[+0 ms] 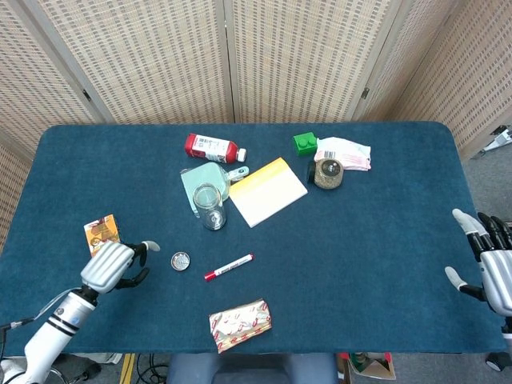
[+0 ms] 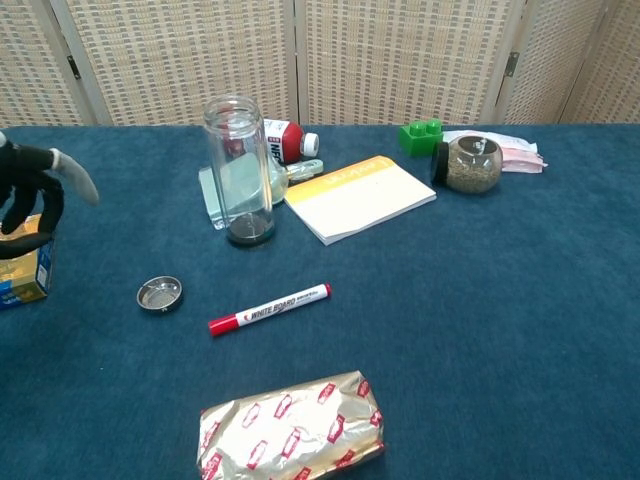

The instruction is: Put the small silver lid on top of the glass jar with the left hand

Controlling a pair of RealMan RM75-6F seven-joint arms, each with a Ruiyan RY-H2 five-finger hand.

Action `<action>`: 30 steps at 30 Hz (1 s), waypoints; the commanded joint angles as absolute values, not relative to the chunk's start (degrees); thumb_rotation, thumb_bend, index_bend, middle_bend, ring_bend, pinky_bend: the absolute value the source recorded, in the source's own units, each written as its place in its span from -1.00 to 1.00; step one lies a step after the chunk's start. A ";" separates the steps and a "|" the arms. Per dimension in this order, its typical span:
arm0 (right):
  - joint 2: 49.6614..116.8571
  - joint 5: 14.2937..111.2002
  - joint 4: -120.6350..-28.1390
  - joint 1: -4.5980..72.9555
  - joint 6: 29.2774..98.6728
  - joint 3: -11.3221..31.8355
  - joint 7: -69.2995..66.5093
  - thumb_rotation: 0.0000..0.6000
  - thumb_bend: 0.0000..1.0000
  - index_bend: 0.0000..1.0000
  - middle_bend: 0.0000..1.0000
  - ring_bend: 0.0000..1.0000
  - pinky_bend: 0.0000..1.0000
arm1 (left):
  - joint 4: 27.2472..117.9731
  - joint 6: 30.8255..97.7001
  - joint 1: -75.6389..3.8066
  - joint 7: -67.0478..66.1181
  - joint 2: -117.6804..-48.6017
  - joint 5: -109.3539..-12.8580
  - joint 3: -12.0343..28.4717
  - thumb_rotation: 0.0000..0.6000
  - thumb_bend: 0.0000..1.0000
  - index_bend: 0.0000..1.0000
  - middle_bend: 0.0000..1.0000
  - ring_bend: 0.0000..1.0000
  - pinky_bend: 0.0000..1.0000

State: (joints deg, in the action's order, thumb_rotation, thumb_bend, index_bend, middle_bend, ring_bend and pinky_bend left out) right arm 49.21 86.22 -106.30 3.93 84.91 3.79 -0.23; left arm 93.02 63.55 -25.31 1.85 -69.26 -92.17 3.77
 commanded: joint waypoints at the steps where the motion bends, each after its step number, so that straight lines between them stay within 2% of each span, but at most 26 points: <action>1: 49.18 86.14 -106.38 3.99 84.78 3.82 -0.12 1.00 -0.52 -0.99 -0.72 -0.93 -0.87 | 90.23 60.95 -27.72 0.71 -72.03 -91.49 4.34 1.00 -0.20 -0.29 0.50 0.56 0.95; 3: 49.21 86.10 -106.39 4.04 84.69 3.84 -0.08 1.00 -0.53 -0.99 -0.72 -0.93 -0.87 | 88.78 59.35 -28.91 -0.51 -73.68 -90.44 4.60 1.00 -0.25 -0.27 0.64 0.69 1.00; 11: 49.18 85.76 -106.36 3.90 84.62 3.80 -0.07 1.00 -0.52 -0.99 -0.72 -0.93 -0.87 | 85.37 55.87 -31.27 -4.30 -77.73 -86.28 5.25 1.00 -0.29 -0.15 0.90 0.89 1.00; 17: 49.29 85.50 -105.84 3.93 84.38 3.84 -0.52 1.00 -0.52 -0.99 -0.72 -0.93 -0.87 | 81.93 53.65 -32.83 -6.12 -82.05 -83.29 5.39 1.00 -0.30 -0.04 0.96 0.93 1.00; 30: 49.16 85.32 -105.02 3.47 84.53 3.64 -1.52 1.00 -0.53 -0.99 -0.72 -0.93 -0.87 | 77.93 51.76 -34.26 -9.11 -86.28 -78.94 4.85 1.00 -0.30 -0.03 0.99 0.95 1.00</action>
State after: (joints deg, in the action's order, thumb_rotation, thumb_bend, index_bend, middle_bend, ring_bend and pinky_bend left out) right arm 49.17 85.32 -105.02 3.47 84.53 3.64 -1.53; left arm 78.10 51.90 -34.15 -8.97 -86.11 -79.14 4.87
